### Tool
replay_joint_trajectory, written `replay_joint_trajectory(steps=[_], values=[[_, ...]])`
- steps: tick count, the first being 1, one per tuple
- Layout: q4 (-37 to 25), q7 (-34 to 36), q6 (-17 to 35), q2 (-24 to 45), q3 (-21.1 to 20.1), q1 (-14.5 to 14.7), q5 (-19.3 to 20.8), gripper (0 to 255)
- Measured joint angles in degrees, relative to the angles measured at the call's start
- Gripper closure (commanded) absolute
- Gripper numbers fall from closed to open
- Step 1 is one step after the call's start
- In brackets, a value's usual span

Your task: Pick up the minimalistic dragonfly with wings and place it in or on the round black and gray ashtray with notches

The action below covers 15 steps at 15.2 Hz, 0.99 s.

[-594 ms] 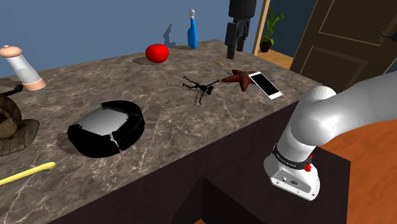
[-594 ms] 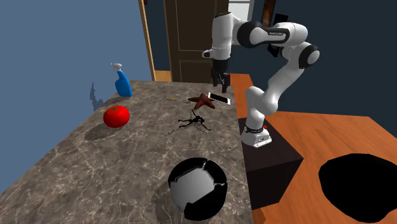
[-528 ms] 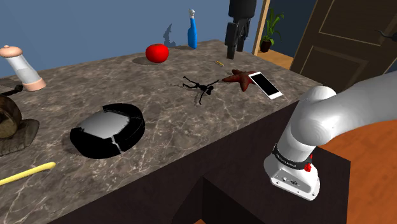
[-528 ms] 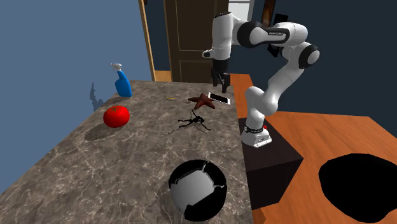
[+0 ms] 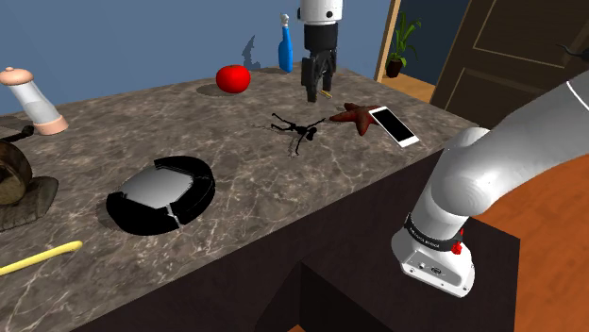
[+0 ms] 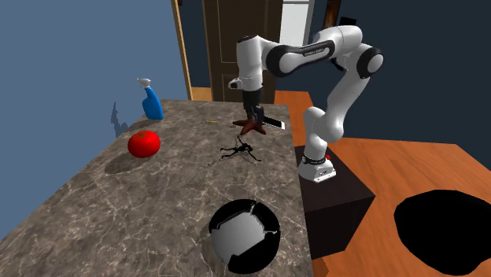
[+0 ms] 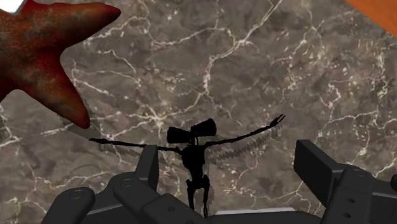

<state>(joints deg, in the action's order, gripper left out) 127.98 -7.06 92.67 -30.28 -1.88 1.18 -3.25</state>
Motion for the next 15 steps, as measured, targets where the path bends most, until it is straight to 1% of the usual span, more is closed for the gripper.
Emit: replay_joint_trajectory(steps=[5, 8, 10, 15], values=[[-2.31, -0.36, 5.1, 10.26, -0.26, 0.0, 0.32, 0], [-5.86, -0.69, 7.53, 17.95, -0.28, -0.1, 0.65, 0], [-6.34, -0.7, 8.5, 20.06, -0.34, -0.08, 0.71, 0], [-3.39, -0.71, 12.0, 20.81, -0.46, 0.01, 0.65, 0]])
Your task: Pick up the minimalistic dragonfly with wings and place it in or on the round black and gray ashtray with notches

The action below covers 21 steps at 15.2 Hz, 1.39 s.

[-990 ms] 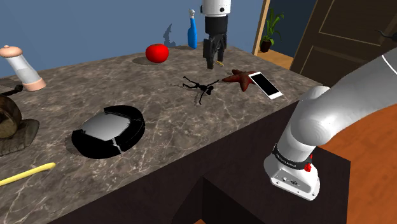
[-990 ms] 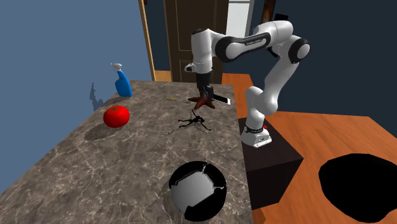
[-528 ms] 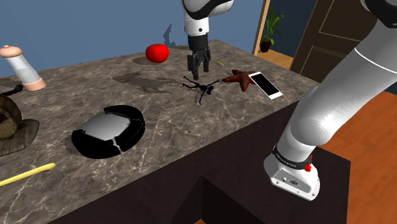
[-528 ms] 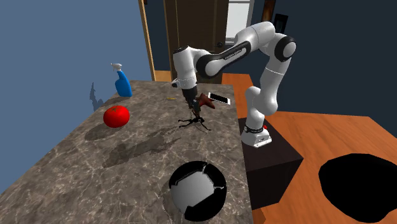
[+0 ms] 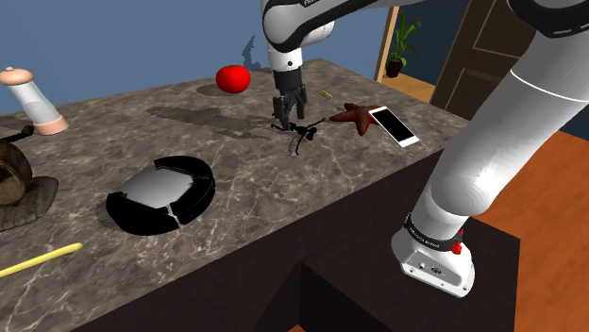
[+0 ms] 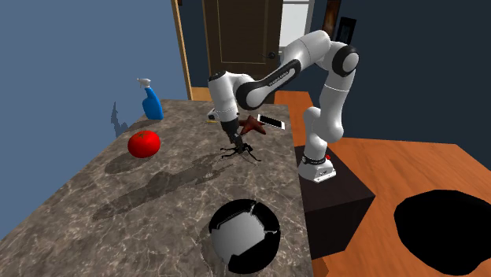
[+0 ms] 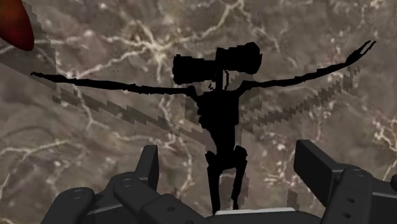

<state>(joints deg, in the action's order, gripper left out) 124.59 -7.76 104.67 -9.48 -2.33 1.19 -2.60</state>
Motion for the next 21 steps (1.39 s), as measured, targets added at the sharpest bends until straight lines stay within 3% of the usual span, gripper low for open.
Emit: replay_joint_trajectory(steps=[8, 9, 21], values=[[1.84, 0.05, 2.02, 0.16, -0.09, 0.07, -0.06, 0], [1.84, 0.05, 2.02, 0.16, -0.09, 0.07, -0.06, 255], [1.18, 0.12, 1.02, -0.2, -0.11, 0.09, -0.07, 255]])
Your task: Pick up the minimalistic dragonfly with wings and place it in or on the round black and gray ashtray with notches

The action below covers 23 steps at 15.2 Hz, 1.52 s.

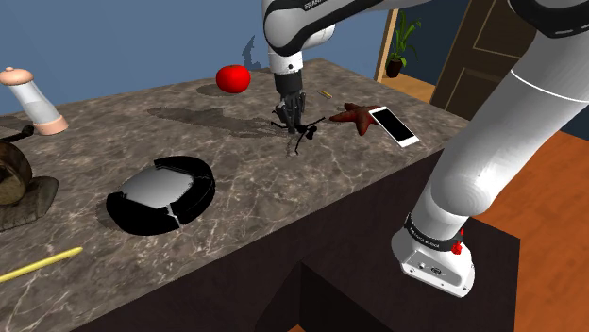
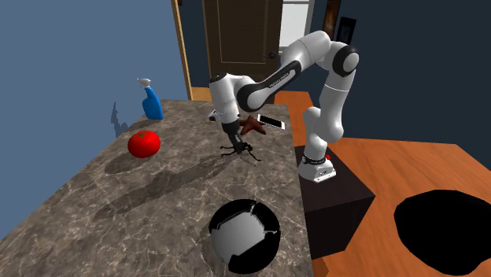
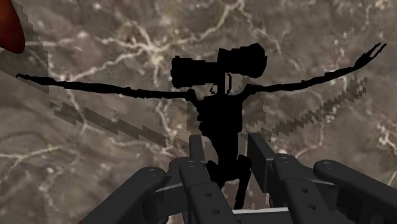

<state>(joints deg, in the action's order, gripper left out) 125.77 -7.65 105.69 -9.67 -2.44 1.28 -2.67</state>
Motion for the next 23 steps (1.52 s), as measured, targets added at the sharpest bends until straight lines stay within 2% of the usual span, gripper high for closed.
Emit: replay_joint_trajectory(steps=[23], values=[[-15.03, 1.08, -16.59, -1.61, -0.19, 0.18, -0.06, 255]])
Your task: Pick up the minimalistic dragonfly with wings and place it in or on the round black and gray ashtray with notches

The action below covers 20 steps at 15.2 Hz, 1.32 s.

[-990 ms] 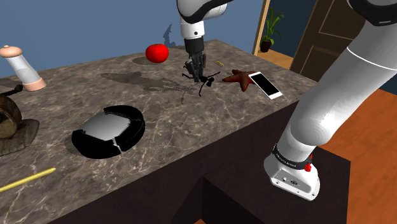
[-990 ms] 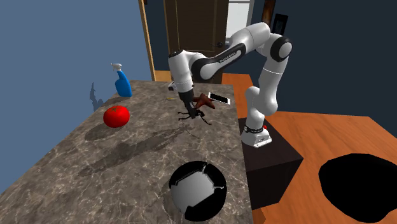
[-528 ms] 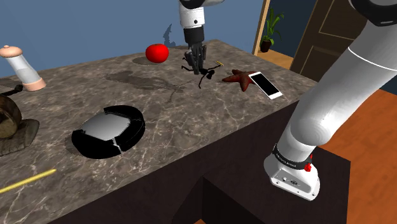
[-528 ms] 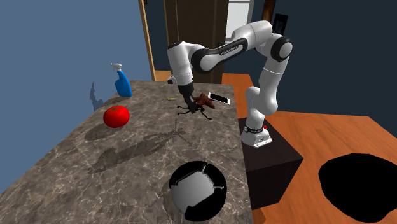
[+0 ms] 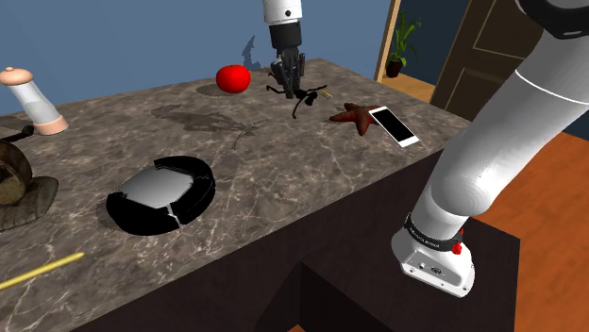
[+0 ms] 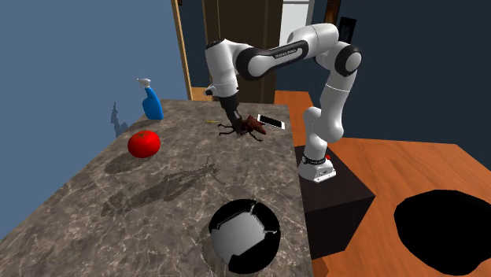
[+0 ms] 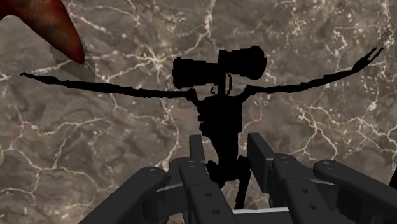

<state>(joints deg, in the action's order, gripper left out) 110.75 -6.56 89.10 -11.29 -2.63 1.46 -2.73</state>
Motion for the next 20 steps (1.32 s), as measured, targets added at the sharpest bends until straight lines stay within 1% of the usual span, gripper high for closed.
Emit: replay_joint_trajectory(steps=[2, 5, 7, 10, 14, 15, 17, 20], values=[[-0.48, 2.14, 0.13, 0.5, -1.3, 0.95, -0.59, 255], [-3.89, 5.93, -0.45, 3.12, -3.53, 2.57, -1.42, 255], [-4.66, 8.84, -0.09, 4.08, -5.21, 3.87, -2.03, 255], [-7.59, 12.64, -0.01, 6.81, -7.31, 5.54, -2.47, 255], [-13.55, 17.93, -0.74, 11.67, -10.0, 7.93, -2.46, 255], [-14.38, 19.42, -0.17, 12.95, -10.76, 8.72, -2.42, 255], [-18.64, 22.46, -1.28, 15.93, -12.13, 10.25, -2.08, 255], [-22.96, 26.75, -1.34, 19.92, -13.97, 12.72, -1.42, 255]])
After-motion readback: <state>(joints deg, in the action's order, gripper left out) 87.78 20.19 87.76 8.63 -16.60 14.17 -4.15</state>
